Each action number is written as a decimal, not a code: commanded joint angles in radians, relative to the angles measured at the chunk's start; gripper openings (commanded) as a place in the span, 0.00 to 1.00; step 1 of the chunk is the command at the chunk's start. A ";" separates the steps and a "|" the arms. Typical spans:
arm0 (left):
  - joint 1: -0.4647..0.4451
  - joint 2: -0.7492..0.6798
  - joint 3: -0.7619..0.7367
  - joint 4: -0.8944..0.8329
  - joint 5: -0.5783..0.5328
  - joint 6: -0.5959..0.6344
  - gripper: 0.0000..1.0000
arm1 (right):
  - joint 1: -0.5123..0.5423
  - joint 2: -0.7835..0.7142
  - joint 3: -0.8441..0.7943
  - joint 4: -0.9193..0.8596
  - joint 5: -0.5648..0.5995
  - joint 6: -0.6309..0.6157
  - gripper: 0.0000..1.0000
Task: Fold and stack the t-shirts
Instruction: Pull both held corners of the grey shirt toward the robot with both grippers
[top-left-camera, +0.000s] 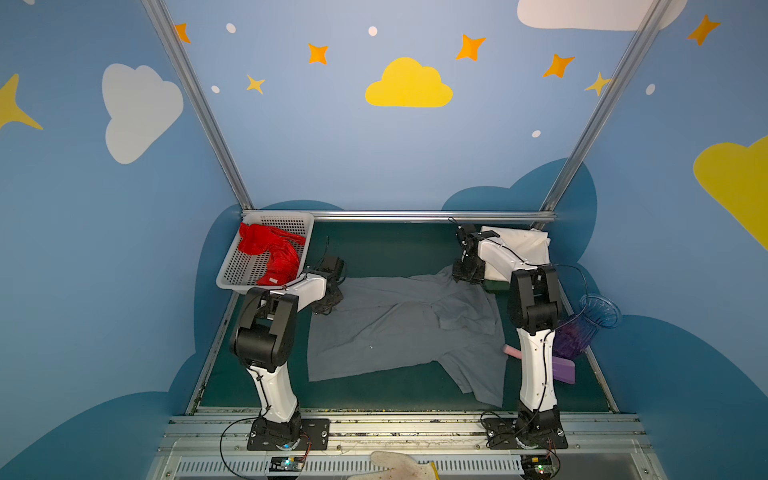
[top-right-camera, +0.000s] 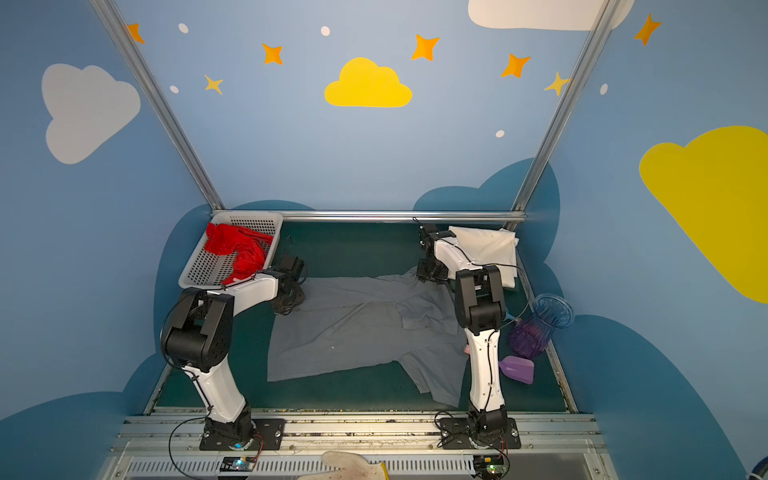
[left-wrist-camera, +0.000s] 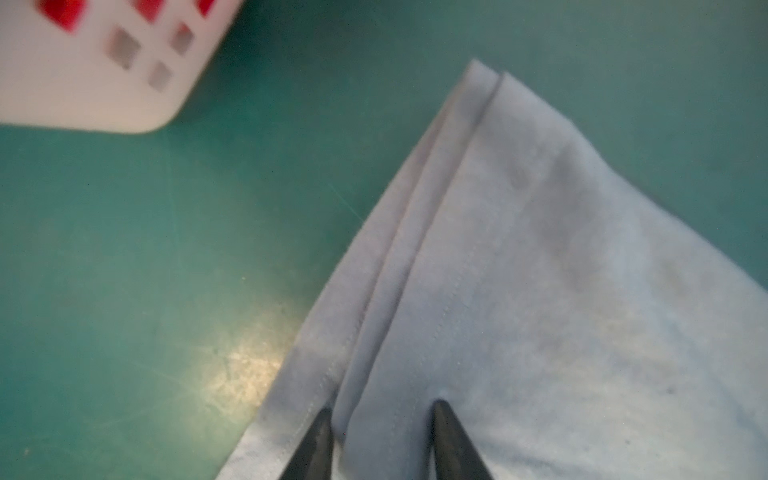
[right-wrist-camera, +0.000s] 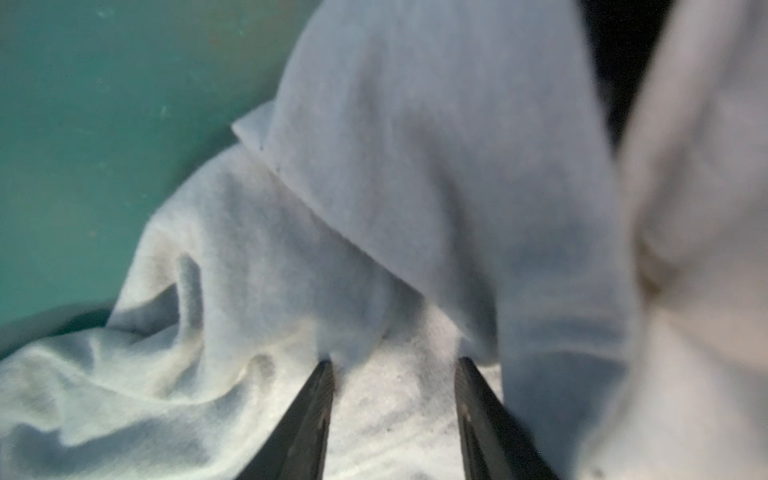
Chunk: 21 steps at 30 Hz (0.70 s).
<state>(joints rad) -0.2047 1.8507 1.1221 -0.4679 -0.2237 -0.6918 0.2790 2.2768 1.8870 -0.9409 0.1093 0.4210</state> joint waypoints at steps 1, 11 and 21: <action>0.030 0.045 -0.009 -0.041 0.004 -0.001 0.23 | -0.007 0.043 0.058 -0.051 -0.008 -0.022 0.47; 0.066 0.094 0.051 -0.089 0.000 0.046 0.04 | -0.064 0.108 0.157 -0.091 -0.023 -0.022 0.46; 0.105 0.113 0.092 -0.117 -0.033 0.056 0.04 | -0.084 0.155 0.256 -0.115 -0.016 -0.021 0.46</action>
<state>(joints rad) -0.1360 1.9152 1.2217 -0.5240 -0.2073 -0.6449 0.2111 2.4042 2.0983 -1.0252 0.0799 0.4057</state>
